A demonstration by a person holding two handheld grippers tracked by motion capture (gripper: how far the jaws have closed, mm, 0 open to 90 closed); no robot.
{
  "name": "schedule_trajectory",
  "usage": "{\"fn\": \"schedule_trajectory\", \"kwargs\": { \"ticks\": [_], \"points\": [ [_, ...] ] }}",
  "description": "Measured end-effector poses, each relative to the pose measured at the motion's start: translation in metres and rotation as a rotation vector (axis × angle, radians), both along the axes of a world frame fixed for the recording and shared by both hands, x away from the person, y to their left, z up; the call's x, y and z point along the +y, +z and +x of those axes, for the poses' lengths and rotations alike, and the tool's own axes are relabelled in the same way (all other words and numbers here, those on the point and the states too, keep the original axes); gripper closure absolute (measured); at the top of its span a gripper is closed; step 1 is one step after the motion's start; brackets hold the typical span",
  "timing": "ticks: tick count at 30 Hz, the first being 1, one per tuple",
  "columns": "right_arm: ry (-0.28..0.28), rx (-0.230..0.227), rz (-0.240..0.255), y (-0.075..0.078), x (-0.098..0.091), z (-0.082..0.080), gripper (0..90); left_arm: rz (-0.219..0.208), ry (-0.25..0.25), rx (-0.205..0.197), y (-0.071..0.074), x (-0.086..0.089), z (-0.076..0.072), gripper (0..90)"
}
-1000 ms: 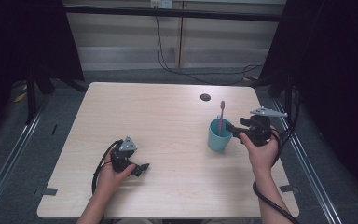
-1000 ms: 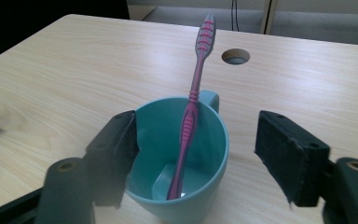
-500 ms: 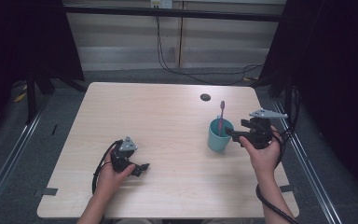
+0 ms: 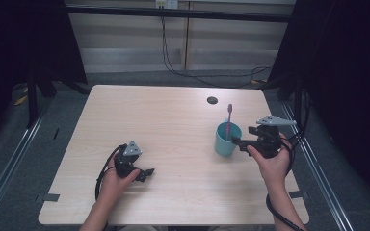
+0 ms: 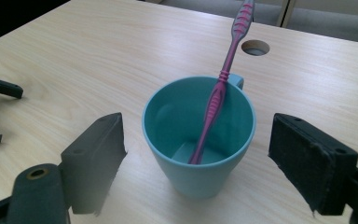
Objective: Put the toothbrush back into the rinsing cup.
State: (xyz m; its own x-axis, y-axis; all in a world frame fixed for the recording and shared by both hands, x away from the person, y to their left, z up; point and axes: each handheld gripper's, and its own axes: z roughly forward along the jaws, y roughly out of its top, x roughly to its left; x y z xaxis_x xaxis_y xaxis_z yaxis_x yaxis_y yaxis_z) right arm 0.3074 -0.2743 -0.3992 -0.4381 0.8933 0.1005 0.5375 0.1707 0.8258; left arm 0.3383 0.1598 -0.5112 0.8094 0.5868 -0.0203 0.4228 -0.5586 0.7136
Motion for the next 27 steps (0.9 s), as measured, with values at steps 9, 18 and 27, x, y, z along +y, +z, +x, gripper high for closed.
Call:
{"fn": "schedule_trajectory", "kwargs": {
  "ticks": [9, 18, 27],
  "points": [
    [0.024, 0.007, 0.006, -0.005, 0.001, -0.008, 16.7, -0.002, 0.001, 0.004, 0.0, 0.0, 0.0, 5.4],
    [0.041, 0.016, -0.004, -0.016, 0.001, -0.018, 16.7, -0.002, 0.0, 0.004, 0.0, 0.0, 0.0, 5.2],
    [0.052, 0.029, 0.009, -0.028, -0.002, -0.024, 16.6, -0.002, 0.0, 0.004, 0.0, 0.0, 0.0, 5.1]
  ]
}}
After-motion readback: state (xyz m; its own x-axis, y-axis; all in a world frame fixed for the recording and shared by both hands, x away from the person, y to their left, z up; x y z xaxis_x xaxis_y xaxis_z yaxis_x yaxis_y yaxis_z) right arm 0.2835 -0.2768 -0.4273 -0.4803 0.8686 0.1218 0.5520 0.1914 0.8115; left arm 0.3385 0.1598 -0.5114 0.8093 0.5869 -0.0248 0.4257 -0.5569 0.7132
